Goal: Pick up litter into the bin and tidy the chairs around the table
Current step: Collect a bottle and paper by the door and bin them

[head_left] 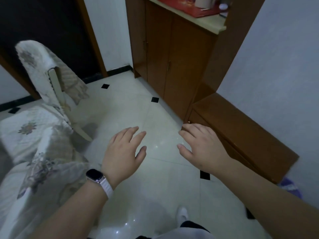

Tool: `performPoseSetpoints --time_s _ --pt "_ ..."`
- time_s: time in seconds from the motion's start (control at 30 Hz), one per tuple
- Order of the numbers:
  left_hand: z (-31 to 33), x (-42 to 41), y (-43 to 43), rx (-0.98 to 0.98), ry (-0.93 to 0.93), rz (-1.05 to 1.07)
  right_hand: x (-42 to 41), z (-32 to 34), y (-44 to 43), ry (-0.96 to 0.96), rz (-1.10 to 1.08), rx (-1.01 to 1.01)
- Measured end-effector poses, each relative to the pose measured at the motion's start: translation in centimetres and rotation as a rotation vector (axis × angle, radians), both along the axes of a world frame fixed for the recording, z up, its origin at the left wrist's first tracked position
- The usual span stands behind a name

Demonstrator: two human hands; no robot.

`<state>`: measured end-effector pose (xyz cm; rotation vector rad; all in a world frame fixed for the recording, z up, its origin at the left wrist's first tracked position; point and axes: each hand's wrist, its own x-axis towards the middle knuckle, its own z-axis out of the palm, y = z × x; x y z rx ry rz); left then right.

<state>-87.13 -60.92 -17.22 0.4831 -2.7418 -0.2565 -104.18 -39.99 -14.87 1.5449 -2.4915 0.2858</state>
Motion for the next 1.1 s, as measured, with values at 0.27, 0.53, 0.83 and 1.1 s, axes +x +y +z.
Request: performPoseSetpoints --time_s 0.27,0.53,0.83,1.1 --pt "-0.4 -7.6 -6.3 -0.009 -0.117 0.115 -9.8 -2.3 -8.1 -0.051 0.079 -0.006" --pt "0.5 -19.6 -12.9 -0.022 -0.152 0.210 -23.6 -2.7 -16.5 -0.089 0.206 0.007" --pt "2.5 -24.8 -20.9 -0.099 -0.162 0.315 -31.3 0.5 -27.2 -0.106 0.395 -0.047" --pt "0.9 -27.9 -29.9 -0.060 -0.100 0.384 -34.4 -1.1 -37.8 -0.128 0.422 0.004"
